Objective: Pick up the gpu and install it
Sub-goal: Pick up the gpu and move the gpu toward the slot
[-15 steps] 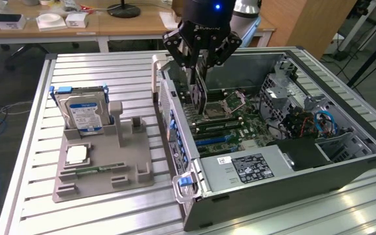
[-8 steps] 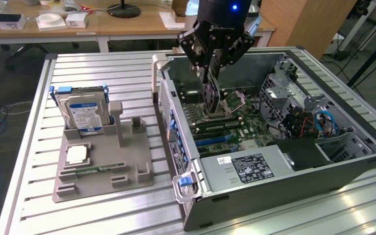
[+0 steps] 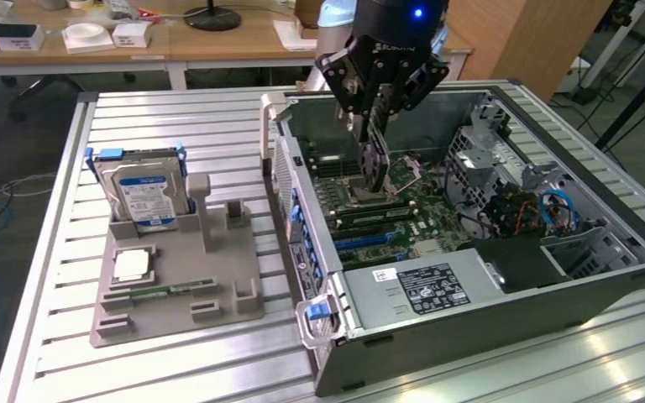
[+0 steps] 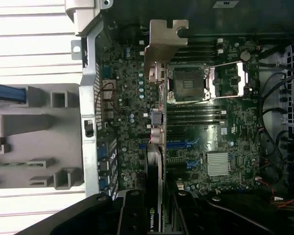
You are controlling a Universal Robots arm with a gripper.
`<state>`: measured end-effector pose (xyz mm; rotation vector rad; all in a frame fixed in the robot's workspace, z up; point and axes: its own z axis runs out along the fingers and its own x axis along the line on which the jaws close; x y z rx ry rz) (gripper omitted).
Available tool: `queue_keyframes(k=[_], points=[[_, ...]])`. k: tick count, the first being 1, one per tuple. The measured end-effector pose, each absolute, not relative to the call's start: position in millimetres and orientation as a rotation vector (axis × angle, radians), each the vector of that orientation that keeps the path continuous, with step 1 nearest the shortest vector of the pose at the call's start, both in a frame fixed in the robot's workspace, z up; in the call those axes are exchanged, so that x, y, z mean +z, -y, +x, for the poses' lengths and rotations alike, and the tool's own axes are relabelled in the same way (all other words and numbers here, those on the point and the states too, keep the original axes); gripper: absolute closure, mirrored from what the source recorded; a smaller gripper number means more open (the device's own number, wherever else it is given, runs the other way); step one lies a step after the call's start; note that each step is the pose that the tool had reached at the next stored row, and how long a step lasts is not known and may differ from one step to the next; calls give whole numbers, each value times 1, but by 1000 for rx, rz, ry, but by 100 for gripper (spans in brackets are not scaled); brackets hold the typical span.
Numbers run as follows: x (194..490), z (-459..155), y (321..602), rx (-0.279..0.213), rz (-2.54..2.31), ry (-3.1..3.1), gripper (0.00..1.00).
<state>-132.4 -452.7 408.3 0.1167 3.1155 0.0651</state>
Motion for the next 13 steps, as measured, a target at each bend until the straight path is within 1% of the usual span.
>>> queue_keyframes(k=[13], points=[[408,-109,453,65,117,-3116,74]])
